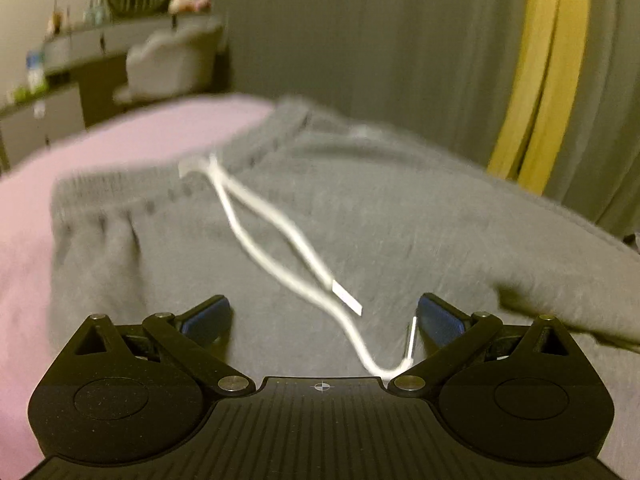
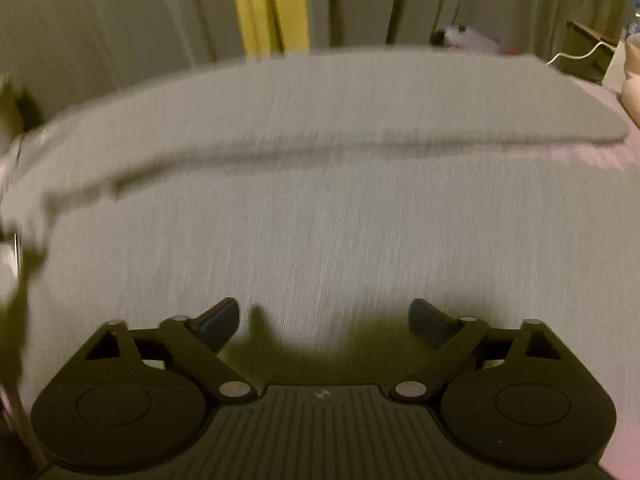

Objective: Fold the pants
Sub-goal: 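Move the right gripper to a grey pant leg cuff and close on it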

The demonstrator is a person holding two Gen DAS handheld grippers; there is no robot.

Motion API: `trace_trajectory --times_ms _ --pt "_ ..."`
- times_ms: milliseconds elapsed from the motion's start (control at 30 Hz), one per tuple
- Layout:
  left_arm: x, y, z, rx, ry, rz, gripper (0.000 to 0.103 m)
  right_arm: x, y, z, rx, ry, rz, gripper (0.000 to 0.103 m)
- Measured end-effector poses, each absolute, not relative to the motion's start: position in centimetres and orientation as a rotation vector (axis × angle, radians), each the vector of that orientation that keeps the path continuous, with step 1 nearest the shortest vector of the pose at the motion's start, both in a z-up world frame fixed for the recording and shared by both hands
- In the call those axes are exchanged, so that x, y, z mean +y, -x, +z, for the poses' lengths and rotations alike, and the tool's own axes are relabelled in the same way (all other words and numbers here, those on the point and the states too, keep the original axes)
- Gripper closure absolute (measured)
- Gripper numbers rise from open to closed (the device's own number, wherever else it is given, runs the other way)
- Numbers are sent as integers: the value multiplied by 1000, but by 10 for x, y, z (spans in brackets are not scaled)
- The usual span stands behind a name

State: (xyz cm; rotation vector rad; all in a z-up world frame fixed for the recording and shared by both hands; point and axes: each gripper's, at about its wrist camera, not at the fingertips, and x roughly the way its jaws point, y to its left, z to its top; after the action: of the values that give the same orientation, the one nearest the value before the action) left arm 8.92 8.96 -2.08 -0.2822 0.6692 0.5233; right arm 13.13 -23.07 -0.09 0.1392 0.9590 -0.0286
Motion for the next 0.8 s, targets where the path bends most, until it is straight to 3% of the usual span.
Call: trace_trajectory --times_ms 67,133,233,333,467,500,533,600,800 --pt "91 -92 -32 706 317 543 0 -251 -163 12 908 -189 -57 27" --pt "85 -87 -34 657 301 563 0 -273 -198 21 842 -224 -105 46" --pt "78 -84 -36 620 297 586 0 -306 -257 24 801 -284 -201 66" --pt "71 -76 -37 590 299 596 0 -333 -312 18 784 -347 -285 71" --pt "67 -71 -38 577 292 602 0 -359 -370 5 796 -430 -390 69" --pt "66 -70 -39 574 289 604 0 -364 -382 1 808 -463 -414 58" --pt "68 -73 -41 574 287 606 0 -367 -389 -1 814 -493 -431 36" --pt "68 -75 -43 569 282 612 0 -372 -409 -8 841 -517 -490 19" --pt "62 -75 -45 555 265 621 0 -374 -447 -17 862 -455 -629 18"
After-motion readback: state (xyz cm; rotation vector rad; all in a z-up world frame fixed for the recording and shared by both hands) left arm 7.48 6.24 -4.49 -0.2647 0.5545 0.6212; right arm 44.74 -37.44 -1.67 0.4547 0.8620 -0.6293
